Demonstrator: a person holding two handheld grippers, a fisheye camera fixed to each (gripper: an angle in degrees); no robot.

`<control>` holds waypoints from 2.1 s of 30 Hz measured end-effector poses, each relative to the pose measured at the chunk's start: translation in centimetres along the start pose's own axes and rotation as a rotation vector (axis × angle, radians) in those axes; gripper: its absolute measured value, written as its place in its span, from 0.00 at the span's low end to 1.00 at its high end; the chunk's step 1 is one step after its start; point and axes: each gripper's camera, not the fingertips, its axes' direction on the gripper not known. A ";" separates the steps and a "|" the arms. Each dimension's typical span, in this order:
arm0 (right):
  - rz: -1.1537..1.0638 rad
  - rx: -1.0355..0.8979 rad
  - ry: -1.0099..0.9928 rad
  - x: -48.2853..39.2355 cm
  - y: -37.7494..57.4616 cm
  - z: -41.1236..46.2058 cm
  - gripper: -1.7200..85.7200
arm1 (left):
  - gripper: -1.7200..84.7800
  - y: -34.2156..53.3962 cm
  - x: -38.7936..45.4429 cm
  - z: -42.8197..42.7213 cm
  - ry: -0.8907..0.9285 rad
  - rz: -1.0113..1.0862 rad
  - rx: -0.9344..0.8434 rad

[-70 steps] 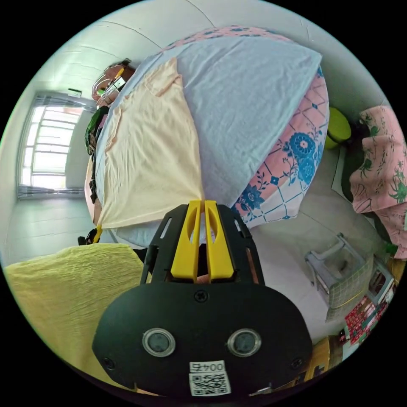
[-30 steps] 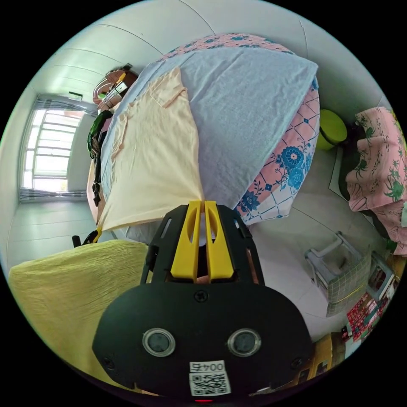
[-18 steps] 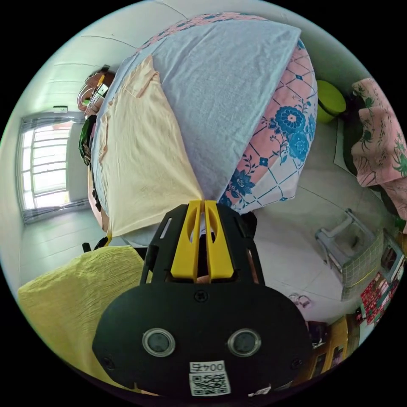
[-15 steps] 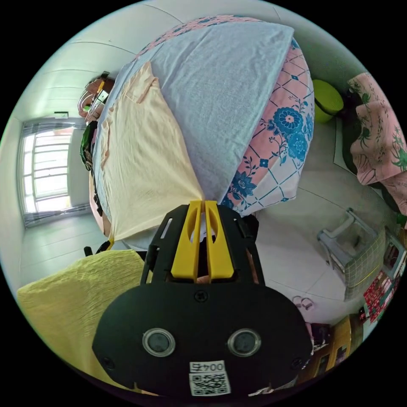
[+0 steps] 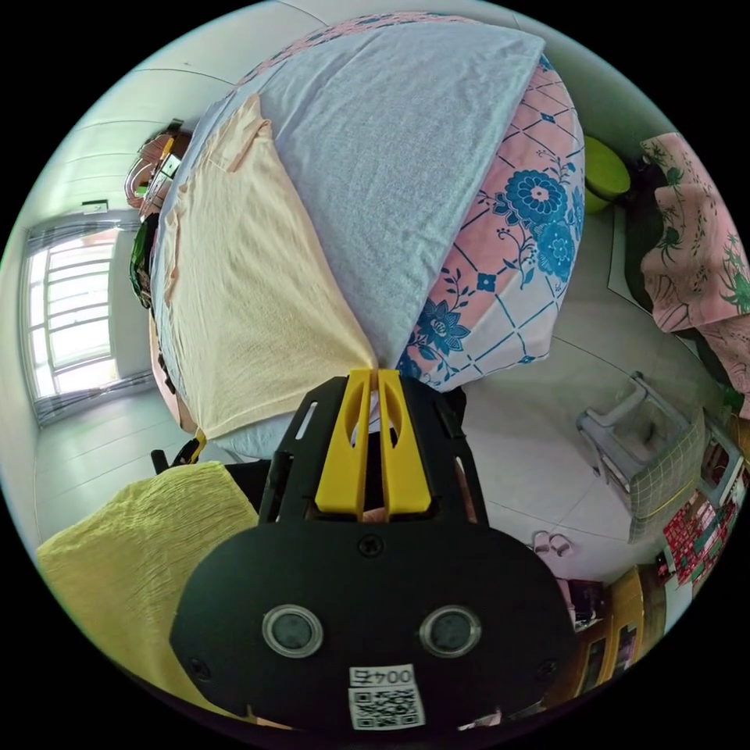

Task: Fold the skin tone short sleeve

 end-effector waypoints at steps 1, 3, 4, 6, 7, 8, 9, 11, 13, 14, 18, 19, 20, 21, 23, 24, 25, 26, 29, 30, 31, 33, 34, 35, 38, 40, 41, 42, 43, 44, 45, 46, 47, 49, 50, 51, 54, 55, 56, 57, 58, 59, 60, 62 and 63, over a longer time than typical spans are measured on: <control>0.018 0.005 -0.006 0.0 -0.1 -0.4 0.03 | 0.03 -0.1 0.1 -0.5 0.010 0.007 0.000; 0.033 0.032 -0.008 -0.3 -0.2 -1.2 0.03 | 0.03 -0.2 0.1 -1.5 0.034 0.011 -0.005; 0.038 0.053 -0.010 -0.6 -0.2 -2.0 0.03 | 0.03 -0.2 0.3 -2.4 0.069 0.017 0.000; 0.043 0.090 -0.026 -1.2 -0.1 -3.4 0.03 | 0.03 -0.3 0.5 -4.0 0.124 0.021 0.001; 0.046 0.118 -0.045 -1.6 0.0 -4.5 0.02 | 0.03 -0.4 0.9 -5.1 0.149 0.024 0.006; 0.047 0.132 -0.056 -1.7 0.0 -5.0 0.02 | 0.03 -0.5 1.1 -5.7 0.162 0.029 0.012; 0.049 0.163 -0.078 -2.1 0.0 -6.2 0.02 | 0.03 -0.7 1.8 -7.0 0.184 0.042 0.022; 0.047 0.207 -0.107 -2.8 -0.1 -8.1 0.02 | 0.03 -1.3 3.0 -8.8 0.204 0.068 0.038; 0.036 0.258 -0.154 -3.8 -0.4 -10.7 0.02 | 0.03 -2.3 4.8 -11.5 0.263 0.102 0.080; 0.031 0.272 -0.166 -4.1 -0.6 -11.4 0.02 | 0.03 -2.6 5.2 -12.1 0.283 0.108 0.094; -0.005 0.349 -0.260 -6.1 -2.5 -15.6 0.02 | 0.04 -5.4 8.7 -16.4 0.355 0.163 0.179; -0.020 0.368 -0.287 -6.6 -3.4 -16.8 0.02 | 0.04 -6.3 9.7 -17.4 0.362 0.179 0.198; -0.029 0.374 -0.299 -6.9 -3.9 -17.4 0.02 | 0.04 -6.8 10.3 -17.8 0.368 0.188 0.208; -0.046 0.385 -0.322 -7.5 -5.0 -18.4 0.02 | 0.04 -7.9 11.3 -18.7 0.376 0.205 0.228; -0.071 0.384 -0.344 -8.5 -7.2 -19.9 0.02 | 0.04 -9.6 12.8 -19.8 0.371 0.213 0.255; -0.087 0.377 -0.359 -9.2 -8.8 -20.8 0.02 | 0.04 -10.8 13.8 -20.4 0.366 0.203 0.267; -0.107 0.368 -0.375 -9.9 -10.5 -21.6 0.02 | 0.04 -12.0 14.8 -21.0 0.362 0.200 0.280; -0.118 0.366 -0.380 -10.3 -11.4 -22.1 0.02 | 0.04 -12.7 15.4 -21.3 0.358 0.202 0.284; -0.171 0.352 -0.403 -12.3 -15.9 -24.1 0.02 | 0.04 -16.2 18.0 -22.8 0.342 0.208 0.314; -0.192 0.343 -0.412 -13.0 -17.7 -24.7 0.02 | 0.04 -17.7 18.9 -23.3 0.338 0.203 0.321; -0.206 0.329 -0.417 -13.8 -19.6 -25.3 0.02 | 0.04 -19.3 19.5 -23.5 0.341 0.189 0.319; -0.220 0.312 -0.412 -14.9 -22.3 -25.9 0.02 | 0.04 -21.9 20.5 -23.7 0.346 0.159 0.311; -0.228 0.299 -0.399 -15.7 -24.1 -26.3 0.02 | 0.04 -23.6 21.2 -23.8 0.344 0.147 0.307; -0.231 0.294 -0.391 -16.1 -24.9 -26.4 0.02 | 0.04 -24.4 21.6 -23.8 0.341 0.144 0.304; -0.226 0.275 -0.366 -17.9 -29.1 -27.0 0.02 | 0.04 -28.3 23.4 -23.9 0.326 0.131 0.291; -0.213 0.260 -0.354 -19.2 -32.4 -27.1 0.02 | 0.04 -31.4 24.5 -23.6 0.302 0.120 0.277; -0.208 0.257 -0.350 -19.5 -33.2 -27.0 0.02 | 0.04 -32.2 24.6 -23.5 0.300 0.114 0.273; -0.201 0.251 -0.340 -20.2 -34.8 -26.9 0.02 | 0.04 -33.9 24.8 -23.2 0.296 0.102 0.267; -0.193 0.245 -0.329 -20.9 -36.3 -26.7 0.03 | 0.04 -35.6 24.9 -22.7 0.290 0.088 0.259; -0.187 0.243 -0.325 -21.2 -37.0 -26.6 0.03 | 0.04 -36.4 24.9 -22.5 0.286 0.080 0.255; -0.179 0.236 -0.316 -22.0 -38.5 -26.3 0.03 | 0.04 -38.1 24.8 -21.9 0.275 0.063 0.249; -0.174 0.227 -0.303 -22.7 -40.0 -25.9 0.03 | 0.04 -39.7 24.6 -21.1 0.270 0.046 0.243; -0.170 0.224 -0.295 -23.1 -40.7 -25.7 0.03 | 0.04 -40.5 24.5 -20.7 0.272 0.037 0.240; -0.150 0.205 -0.270 -24.4 -43.6 -24.6 0.03 | 0.04 -43.5 23.7 -18.9 0.280 -0.004 0.228; -0.142 0.201 -0.263 -24.7 -44.3 -24.3 0.03 | 0.04 -44.2 23.5 -18.4 0.280 -0.014 0.224; -0.129 0.192 -0.252 -25.3 -45.6 -23.7 0.03 | 0.04 -45.5 23.0 -17.4 0.284 -0.037 0.217; -0.090 0.176 -0.258 -26.5 -48.7 -22.3 0.03 | 0.04 -48.3 21.9 -15.0 0.286 -0.088 0.213; -0.075 0.173 -0.262 -27.0 -49.7 -21.8 0.04 | 0.04 -49.2 21.6 -14.2 0.290 -0.098 0.212; -0.068 0.173 -0.264 -27.2 -50.2 -21.5 0.04 | 0.04 -49.6 21.4 -13.8 0.295 -0.104 0.215; -0.052 0.176 -0.269 -27.6 -51.1 -21.1 0.04 | 0.04 -50.4 21.2 -13.0 0.313 -0.116 0.223; -0.037 0.178 -0.277 -28.1 -51.9 -20.6 0.04 | 0.04 -51.1 21.0 -12.2 0.324 -0.124 0.230; -0.029 0.178 -0.279 -28.3 -52.2 -20.4 0.05 | 0.04 -51.3 21.0 -11.9 0.326 -0.126 0.235; -0.012 0.176 -0.284 -28.8 -52.9 -19.9 0.05 | 0.05 -51.9 20.9 -11.3 0.328 -0.129 0.245; 0.012 0.186 -0.299 -29.3 -53.7 -19.2 0.06 | 0.05 -52.4 20.7 -10.6 0.345 -0.138 0.282; 0.029 0.189 -0.309 -29.7 -54.1 -18.7 0.06 | 0.06 -52.5 20.5 -10.3 0.374 -0.142 0.322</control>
